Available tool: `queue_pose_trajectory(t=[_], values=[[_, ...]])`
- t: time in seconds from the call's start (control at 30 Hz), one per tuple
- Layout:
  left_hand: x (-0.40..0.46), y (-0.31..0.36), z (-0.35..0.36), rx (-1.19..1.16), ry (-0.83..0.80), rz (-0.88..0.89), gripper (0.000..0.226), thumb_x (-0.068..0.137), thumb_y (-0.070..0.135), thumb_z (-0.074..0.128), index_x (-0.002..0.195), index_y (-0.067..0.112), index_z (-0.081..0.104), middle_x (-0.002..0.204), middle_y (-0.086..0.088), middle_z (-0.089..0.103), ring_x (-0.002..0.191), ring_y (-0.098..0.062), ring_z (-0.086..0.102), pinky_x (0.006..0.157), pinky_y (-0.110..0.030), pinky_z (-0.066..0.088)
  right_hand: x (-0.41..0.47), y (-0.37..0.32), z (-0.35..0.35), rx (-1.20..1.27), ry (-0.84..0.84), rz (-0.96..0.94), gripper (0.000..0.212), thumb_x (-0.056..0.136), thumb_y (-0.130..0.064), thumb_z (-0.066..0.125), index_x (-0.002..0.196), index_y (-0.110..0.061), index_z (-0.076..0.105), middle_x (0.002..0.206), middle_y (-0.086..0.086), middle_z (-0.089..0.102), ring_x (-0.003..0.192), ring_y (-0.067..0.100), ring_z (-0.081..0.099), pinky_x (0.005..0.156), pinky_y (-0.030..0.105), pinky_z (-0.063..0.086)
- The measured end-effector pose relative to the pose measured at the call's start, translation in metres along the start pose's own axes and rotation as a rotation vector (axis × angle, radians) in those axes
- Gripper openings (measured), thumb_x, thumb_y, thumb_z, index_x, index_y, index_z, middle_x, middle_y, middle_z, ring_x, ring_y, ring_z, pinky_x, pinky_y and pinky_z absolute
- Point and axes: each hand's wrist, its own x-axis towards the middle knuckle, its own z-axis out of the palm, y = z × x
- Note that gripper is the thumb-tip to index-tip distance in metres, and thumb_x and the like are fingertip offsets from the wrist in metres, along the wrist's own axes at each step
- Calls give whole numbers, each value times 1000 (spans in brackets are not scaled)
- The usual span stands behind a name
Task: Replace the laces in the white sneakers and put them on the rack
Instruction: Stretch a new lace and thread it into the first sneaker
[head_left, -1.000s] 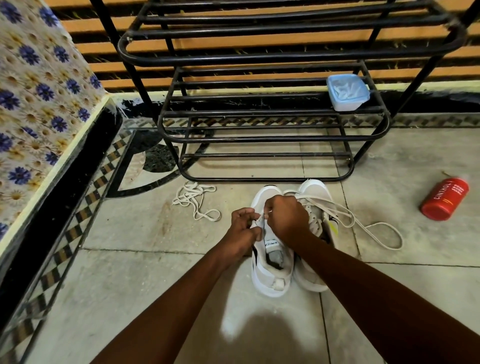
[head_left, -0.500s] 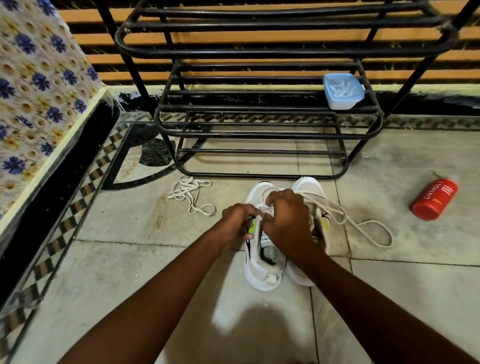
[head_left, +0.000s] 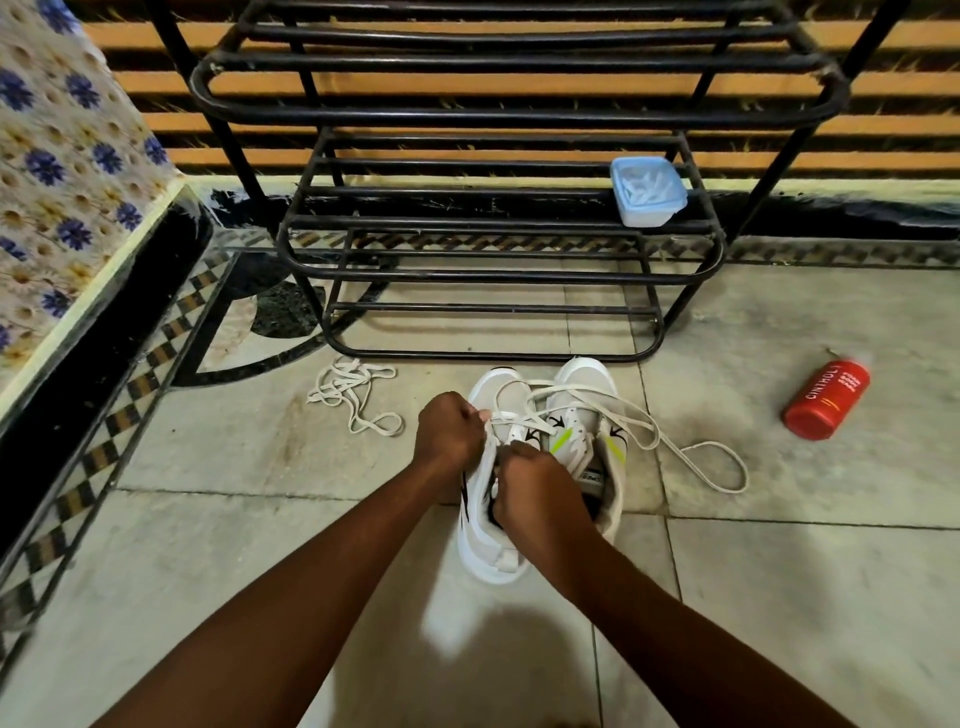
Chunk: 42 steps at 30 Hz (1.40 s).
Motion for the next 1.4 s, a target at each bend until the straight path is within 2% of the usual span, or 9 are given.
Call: queue_pose_trajectory(t=[0.2,0.43,0.6,0.7,0.83,0.93,1.07,1.27,1.4], values=[[-3,4,-16,44,119,286,10,97,8,59,92,13,52,81,3,59,90,-32,66,78,-37,50,4,-9,-4,-143,-67,20,21,89,-6,52,102,-7,69,104,15,69,99,36,65,83,37,50],[0,54,-95,-753,415,444,14,111,17,37,99,19,43,75,-3,53,57,-19,51,55,-40,50,5,-11,-1,-163,-87,58,20,90,-8,53,103,-11,68,106,11,68,102,31,67,82,35,52],[5,13,-81,414,103,729,19,99,27,54,116,22,61,115,-4,54,100,-25,51,82,-44,50,4,-12,-1,-144,-80,80,21,90,-7,52,103,-9,67,107,13,68,103,33,66,84,35,51],[-4,-5,-63,843,-44,575,25,95,38,63,120,37,66,142,-2,31,122,-32,36,94,-42,35,3,-12,-2,-138,-70,89,21,91,-6,51,104,-8,68,107,15,68,103,35,66,84,36,51],[2,-5,-64,606,32,507,26,96,53,53,95,40,75,134,13,42,124,-21,35,92,-46,26,4,-12,1,-145,-89,40,26,88,-4,51,109,-7,67,113,14,66,107,33,63,89,35,50],[3,18,-80,-54,39,499,28,103,32,49,86,27,70,106,11,74,109,-16,66,102,-56,44,5,-12,3,-147,-105,31,28,87,-5,51,111,-7,66,114,14,65,109,33,62,91,35,50],[-2,57,-102,-1007,97,257,31,113,21,39,86,13,51,63,-1,52,50,-16,50,51,-33,51,4,-12,3,-149,-95,50,27,88,-6,51,110,-9,67,113,12,66,107,30,64,91,35,50],[4,15,-89,903,-33,675,28,99,41,55,125,38,67,118,7,59,116,-23,50,83,-39,42,5,-13,3,-142,-88,75,24,89,-7,51,108,-11,66,112,12,66,106,32,64,88,36,51],[-2,1,-74,635,55,658,20,100,44,59,101,34,77,105,7,54,107,-22,49,81,-39,28,5,-13,5,-156,-81,74,24,91,-7,50,109,-11,66,112,11,66,106,30,64,87,36,51]])
